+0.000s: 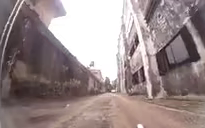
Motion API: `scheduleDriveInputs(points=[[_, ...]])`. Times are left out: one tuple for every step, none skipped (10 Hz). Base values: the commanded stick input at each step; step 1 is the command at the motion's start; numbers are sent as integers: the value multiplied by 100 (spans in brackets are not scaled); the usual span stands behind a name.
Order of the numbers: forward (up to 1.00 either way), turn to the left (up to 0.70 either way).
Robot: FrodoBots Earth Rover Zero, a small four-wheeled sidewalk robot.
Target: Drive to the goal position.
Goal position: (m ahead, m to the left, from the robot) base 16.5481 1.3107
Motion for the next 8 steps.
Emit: scheduleDriveInputs(points=[[78,3],[78,3],[78,3],[78,3],[78,-22],[78,-31],[78,-31],[78,-31]])
